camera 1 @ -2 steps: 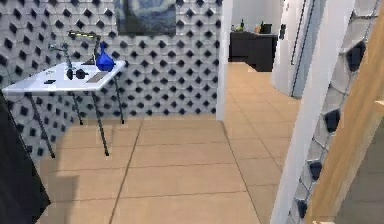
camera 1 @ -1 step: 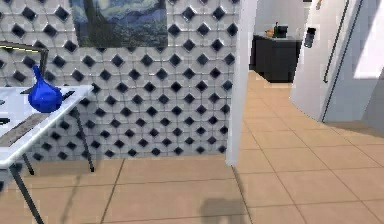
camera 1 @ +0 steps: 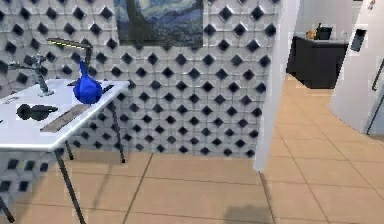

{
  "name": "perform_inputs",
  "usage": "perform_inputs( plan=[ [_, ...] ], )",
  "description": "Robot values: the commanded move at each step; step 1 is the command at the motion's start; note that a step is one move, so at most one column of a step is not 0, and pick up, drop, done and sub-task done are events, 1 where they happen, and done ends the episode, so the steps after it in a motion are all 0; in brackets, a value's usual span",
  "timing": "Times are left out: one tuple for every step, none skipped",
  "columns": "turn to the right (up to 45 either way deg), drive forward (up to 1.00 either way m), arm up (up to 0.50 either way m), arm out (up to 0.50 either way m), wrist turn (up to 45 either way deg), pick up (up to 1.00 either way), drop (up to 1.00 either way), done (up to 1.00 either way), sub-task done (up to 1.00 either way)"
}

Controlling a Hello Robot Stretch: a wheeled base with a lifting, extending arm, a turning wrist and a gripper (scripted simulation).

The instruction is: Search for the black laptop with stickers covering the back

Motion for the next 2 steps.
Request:
perform_inputs(
  plan=[
    [0.0, 0.20, 0.00, 0.00, 0.0, 0.00, 0.00, 0.00, 0.00],
    [42.0, 0.00, 0.00, 0.00, 0.0, 0.00, 0.00, 0.00, 0.00]
  ],
)
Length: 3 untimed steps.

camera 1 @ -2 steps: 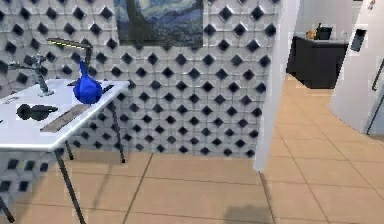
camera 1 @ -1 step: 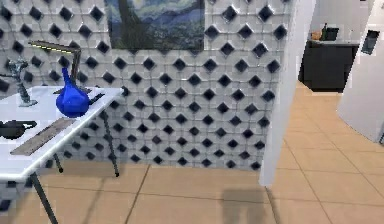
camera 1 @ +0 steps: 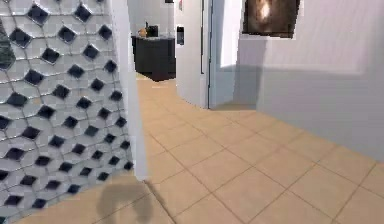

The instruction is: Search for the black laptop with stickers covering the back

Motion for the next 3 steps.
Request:
perform_inputs(
  plan=[
    [0.0, 1.00, 0.00, 0.00, 0.0, 0.00, 0.00, 0.00, 0.00],
    [3.0, 0.00, 0.00, 0.00, 0.0, 0.00, 0.00, 0.00, 0.00],
    [45.0, 0.00, 0.00, 0.00, 0.0, 0.00, 0.00, 0.00, 0.00]
  ],
)
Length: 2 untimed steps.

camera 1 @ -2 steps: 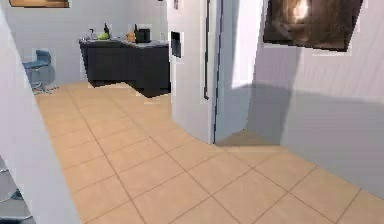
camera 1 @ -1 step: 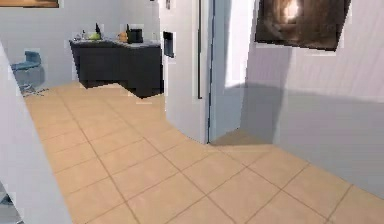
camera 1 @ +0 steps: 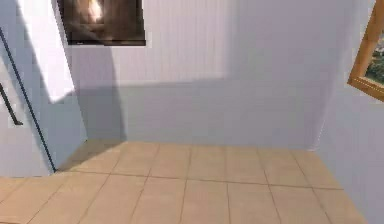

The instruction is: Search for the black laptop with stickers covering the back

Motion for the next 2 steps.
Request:
perform_inputs(
  plan=[
    [45.0, 0.00, 0.00, 0.00, 0.0, 0.00, 0.00, 0.00, 0.00],
    [3.0, 0.00, 0.00, 0.00, 0.0, 0.00, 0.00, 0.00, 0.00]
  ],
)
